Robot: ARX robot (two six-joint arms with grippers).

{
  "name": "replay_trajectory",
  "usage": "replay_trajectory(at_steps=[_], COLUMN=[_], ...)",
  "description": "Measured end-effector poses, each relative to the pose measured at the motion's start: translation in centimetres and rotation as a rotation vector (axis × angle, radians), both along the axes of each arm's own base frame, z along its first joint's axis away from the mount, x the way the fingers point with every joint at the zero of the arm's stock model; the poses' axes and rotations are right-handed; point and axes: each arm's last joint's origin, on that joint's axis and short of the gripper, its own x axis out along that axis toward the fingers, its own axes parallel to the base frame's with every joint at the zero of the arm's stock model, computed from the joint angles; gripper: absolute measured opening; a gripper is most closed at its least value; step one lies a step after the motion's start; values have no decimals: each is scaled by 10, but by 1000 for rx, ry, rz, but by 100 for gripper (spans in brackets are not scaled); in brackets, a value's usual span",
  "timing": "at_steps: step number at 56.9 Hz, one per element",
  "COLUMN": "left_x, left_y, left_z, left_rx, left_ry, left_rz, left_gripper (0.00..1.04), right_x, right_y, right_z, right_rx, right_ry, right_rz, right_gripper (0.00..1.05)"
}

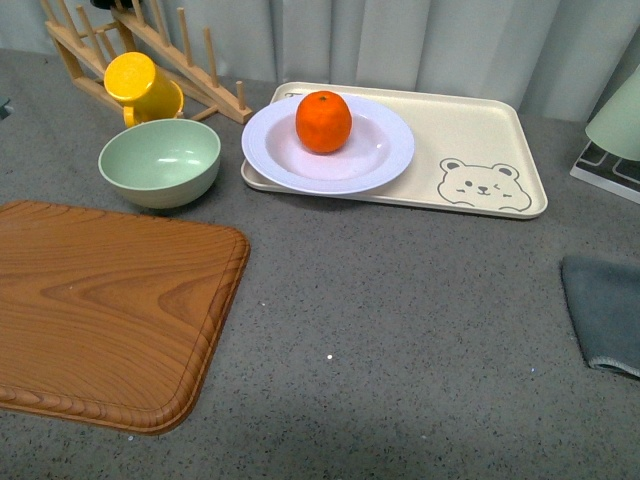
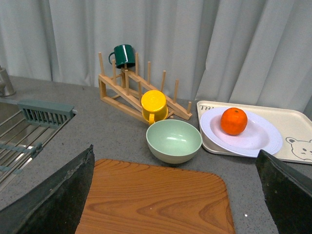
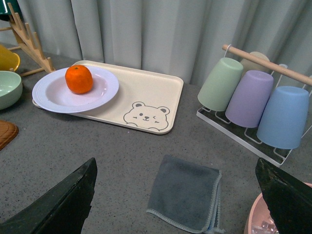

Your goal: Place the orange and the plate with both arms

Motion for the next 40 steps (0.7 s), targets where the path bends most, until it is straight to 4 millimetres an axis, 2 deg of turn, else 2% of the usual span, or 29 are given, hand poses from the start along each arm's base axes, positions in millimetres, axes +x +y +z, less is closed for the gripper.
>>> replay_trajectory(at_steps=[3, 6, 10, 19, 24, 29, 34, 40], left_x=[0, 0, 0, 0, 0, 0, 0, 0], left_y=[0, 0, 0, 0, 0, 0, 0, 0], left_z=[0, 0, 0, 0, 0, 0, 0, 0], left_rx=[0, 0, 0, 0, 0, 0, 0, 0], left_ry=[0, 0, 0, -1, -1, -1, -1, -1], left_rz=[0, -1, 2, 0, 1, 1, 1, 1], left_gripper=[98, 98, 98, 98, 98, 98, 98, 98], right_x=[-1, -1, -4, -4, -4, -4, -4, -4], right_y=[1, 3, 6, 7, 7, 7, 7, 7], right_z=[0, -4, -2, -2, -2, -2, -2, -2], right_rx=[0, 18, 65, 86, 91, 92, 93, 93], right_ry=[-26, -106, -187, -188, -188, -188, -188, -188], right_rz=[-22, -102, -131, -140, -140, -140, -140, -140], right_gripper=[93, 85, 67, 40, 19, 3, 1, 18])
